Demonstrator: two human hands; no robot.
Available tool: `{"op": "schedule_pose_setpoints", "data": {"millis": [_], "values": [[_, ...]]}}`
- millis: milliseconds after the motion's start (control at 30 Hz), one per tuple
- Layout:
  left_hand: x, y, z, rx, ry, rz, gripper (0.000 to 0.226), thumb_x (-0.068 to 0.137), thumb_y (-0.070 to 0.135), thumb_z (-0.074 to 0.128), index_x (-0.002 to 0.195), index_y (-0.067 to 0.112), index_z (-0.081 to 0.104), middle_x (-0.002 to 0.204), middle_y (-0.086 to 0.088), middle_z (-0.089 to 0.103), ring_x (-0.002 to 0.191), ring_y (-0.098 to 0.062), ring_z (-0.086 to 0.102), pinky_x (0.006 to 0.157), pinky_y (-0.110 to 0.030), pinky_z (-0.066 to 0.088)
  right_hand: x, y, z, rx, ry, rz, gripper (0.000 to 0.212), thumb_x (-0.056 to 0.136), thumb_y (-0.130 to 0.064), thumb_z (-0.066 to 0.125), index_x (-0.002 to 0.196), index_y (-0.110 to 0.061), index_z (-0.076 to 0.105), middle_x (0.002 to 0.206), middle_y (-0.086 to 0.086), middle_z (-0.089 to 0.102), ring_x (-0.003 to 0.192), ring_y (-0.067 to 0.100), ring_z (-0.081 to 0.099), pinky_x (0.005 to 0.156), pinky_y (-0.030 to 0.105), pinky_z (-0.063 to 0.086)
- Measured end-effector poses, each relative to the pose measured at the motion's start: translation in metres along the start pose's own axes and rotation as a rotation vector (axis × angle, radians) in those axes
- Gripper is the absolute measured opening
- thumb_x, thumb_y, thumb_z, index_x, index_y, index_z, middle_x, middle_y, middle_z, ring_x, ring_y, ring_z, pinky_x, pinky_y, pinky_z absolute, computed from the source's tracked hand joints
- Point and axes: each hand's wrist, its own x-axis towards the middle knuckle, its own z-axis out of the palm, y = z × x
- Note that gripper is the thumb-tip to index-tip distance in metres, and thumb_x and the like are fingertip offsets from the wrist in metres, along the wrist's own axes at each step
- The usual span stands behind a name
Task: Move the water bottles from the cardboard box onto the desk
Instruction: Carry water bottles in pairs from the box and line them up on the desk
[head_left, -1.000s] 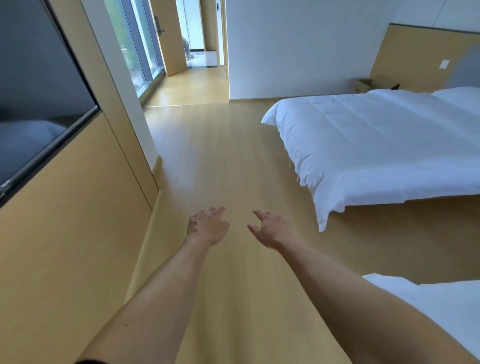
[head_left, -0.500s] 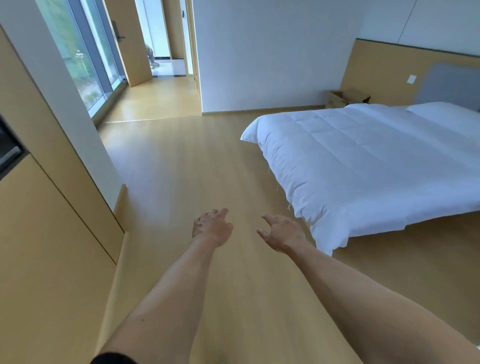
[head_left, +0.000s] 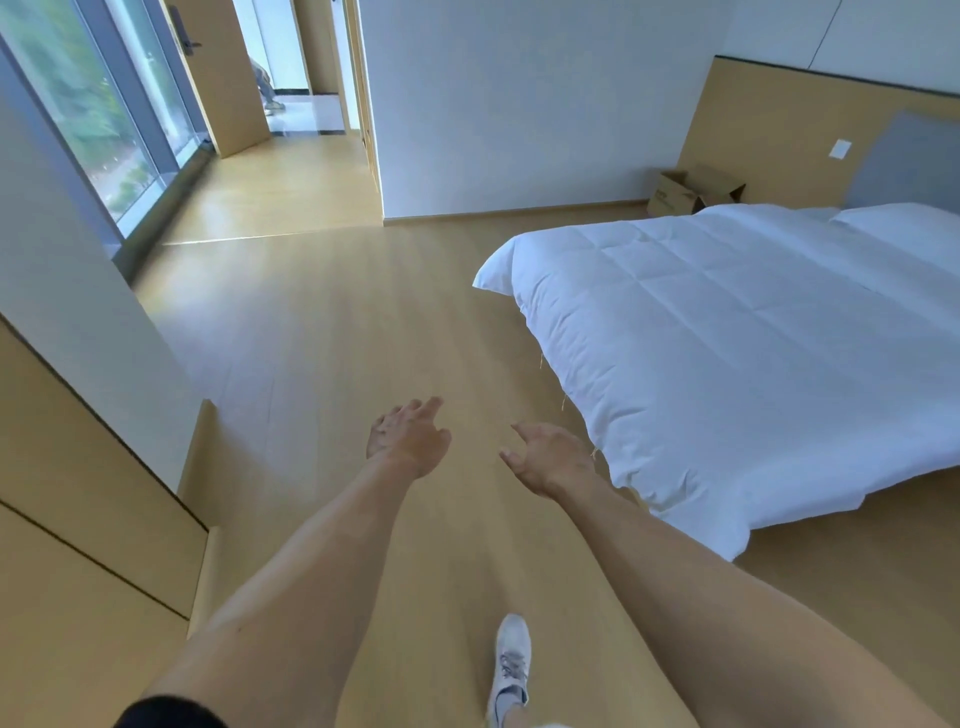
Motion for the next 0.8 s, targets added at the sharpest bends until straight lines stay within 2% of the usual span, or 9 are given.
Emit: {"op": "schedule_pose_setpoints", "data": {"millis": [233, 433, 800], "values": [[0.146, -0.033, -0.036, 0.058, 0.004, -0.068, 0.057, 0.099, 0.045, 0.046, 0.154, 0.034, 0.033, 0.155, 0.002, 0.042, 0.141, -0.025, 0.040, 0.114, -0.039, 0.031, 0.171, -0.035, -0.033, -0.011, -0.026, -0.088, 0.056, 0.102, -0.053, 0.035, 0.152, -0.028, 0.034, 0.150, 0.007, 0.046, 0.138, 0.027, 0.042, 0.111, 0.042, 0.036], [0.273, -0.058, -0.090, 0.101, 0.023, -0.129, 0.057, 0.099, 0.046, 0.044, 0.154, 0.034, 0.032, 0.157, 0.002, 0.040, 0.143, -0.025, 0.036, 0.118, -0.041, 0.026, 0.318, -0.076, -0.092, -0.051, 0.004, -0.171, 0.055, 0.101, -0.056, 0.033, 0.149, -0.030, 0.037, 0.150, 0.003, 0.046, 0.137, 0.026, 0.042, 0.108, 0.041, 0.036], [0.460, -0.122, -0.113, 0.059, -0.010, -0.177, 0.052, 0.102, 0.041, 0.038, 0.153, 0.033, 0.036, 0.157, 0.003, 0.040, 0.145, -0.024, 0.035, 0.118, -0.041, 0.024, 0.511, -0.154, -0.125, -0.116, -0.013, -0.261, 0.055, 0.101, -0.056, 0.035, 0.148, -0.030, 0.039, 0.146, 0.006, 0.050, 0.135, 0.027, 0.044, 0.107, 0.041, 0.037]]}}
